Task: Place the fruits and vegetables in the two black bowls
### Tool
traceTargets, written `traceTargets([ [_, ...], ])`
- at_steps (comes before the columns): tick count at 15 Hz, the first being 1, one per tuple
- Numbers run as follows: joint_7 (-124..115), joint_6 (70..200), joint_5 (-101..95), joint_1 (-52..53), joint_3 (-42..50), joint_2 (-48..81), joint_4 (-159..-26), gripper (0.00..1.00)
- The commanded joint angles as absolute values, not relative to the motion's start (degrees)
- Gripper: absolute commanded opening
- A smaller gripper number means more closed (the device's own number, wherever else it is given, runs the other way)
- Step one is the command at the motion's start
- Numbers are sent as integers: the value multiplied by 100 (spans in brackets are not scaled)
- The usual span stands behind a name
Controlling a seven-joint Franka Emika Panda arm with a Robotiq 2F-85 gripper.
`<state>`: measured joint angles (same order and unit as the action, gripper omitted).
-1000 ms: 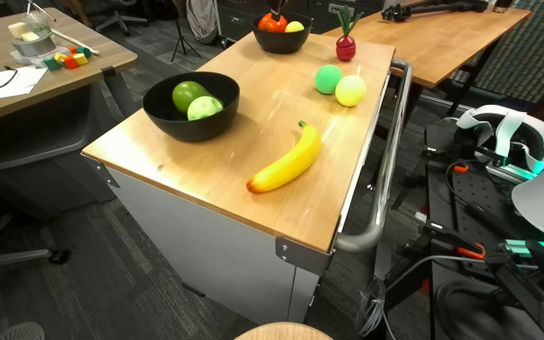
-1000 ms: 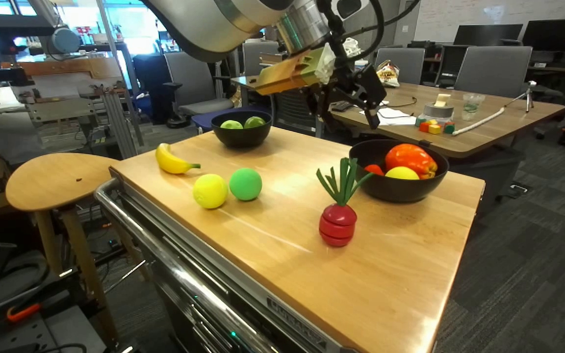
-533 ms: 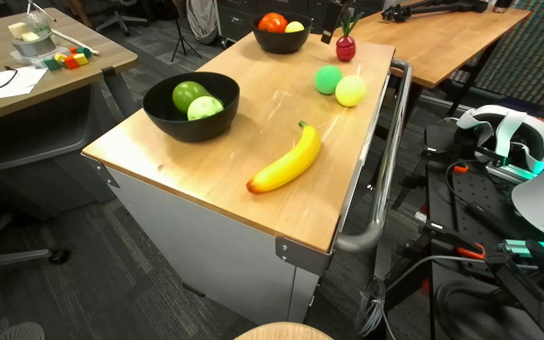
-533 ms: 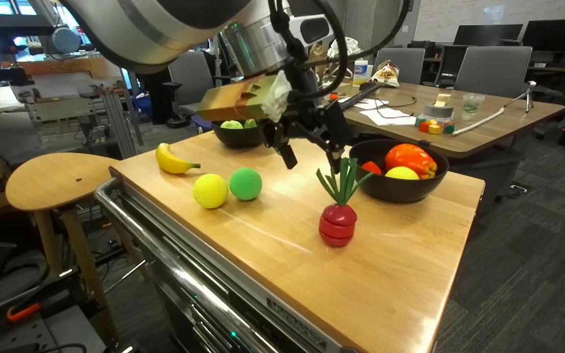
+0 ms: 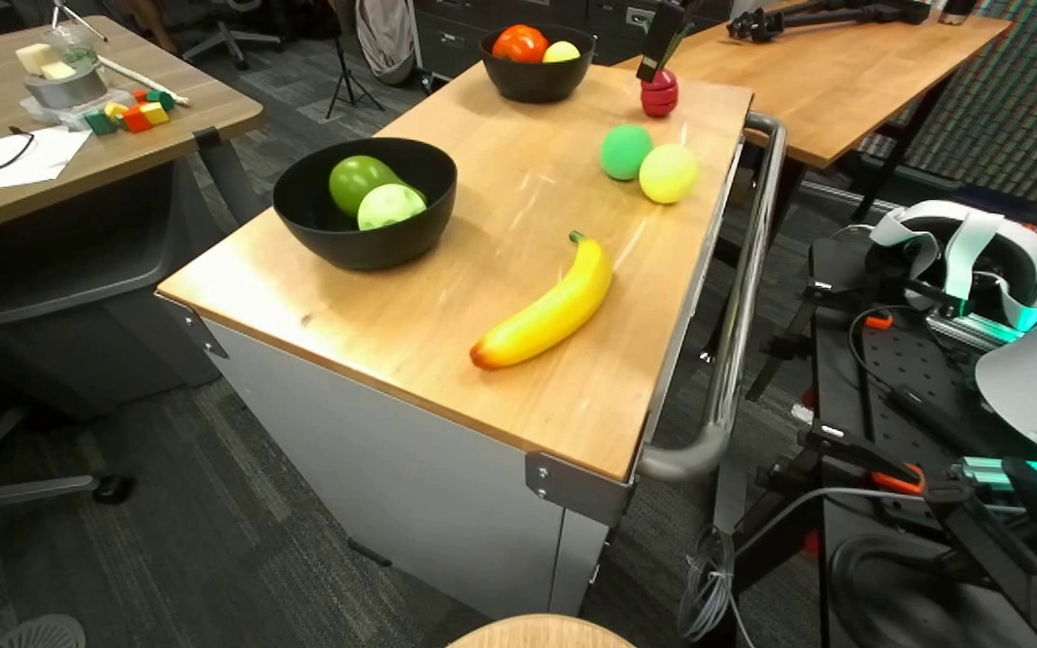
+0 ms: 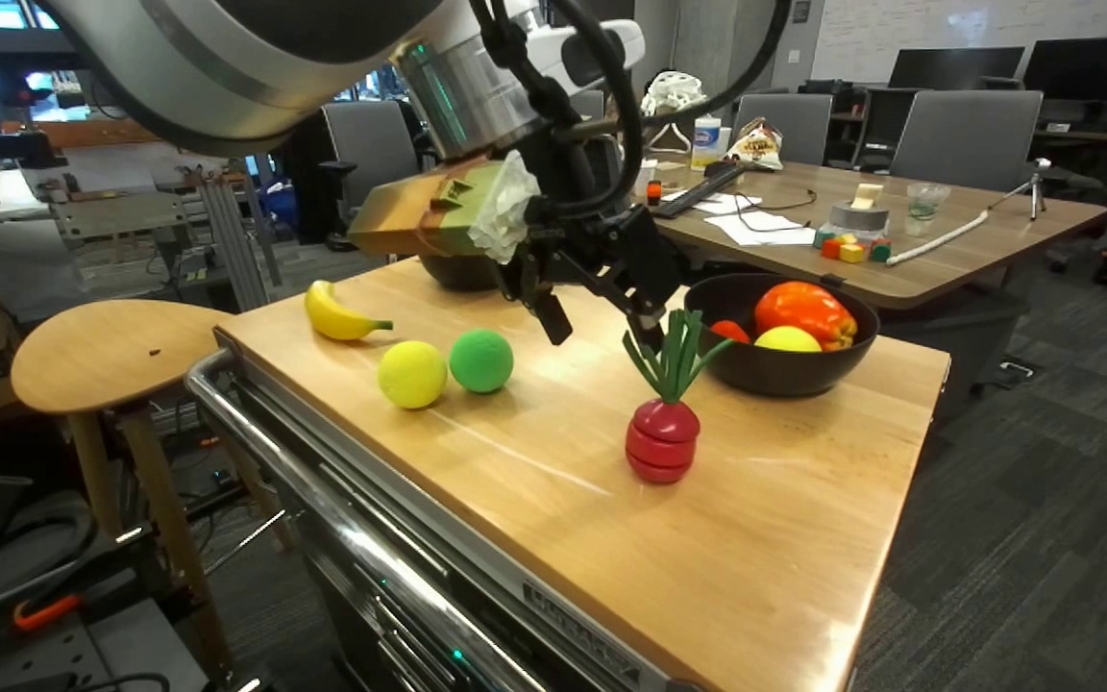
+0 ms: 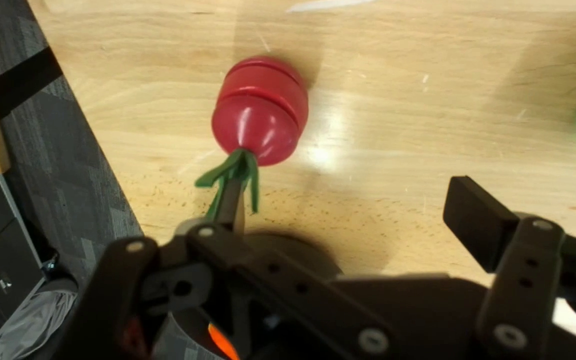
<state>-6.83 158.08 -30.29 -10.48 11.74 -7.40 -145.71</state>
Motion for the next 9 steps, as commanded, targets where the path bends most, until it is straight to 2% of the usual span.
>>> traceTargets([
  [1, -1269, 15682, -3554, -1363, 892, -708, -14357, 100],
  [7, -1827, 15049, -4085, -1400, 814, -532, -14001, 100],
  [9, -1909, 14894, -4146, -1362, 837, -387, -13851, 73],
])
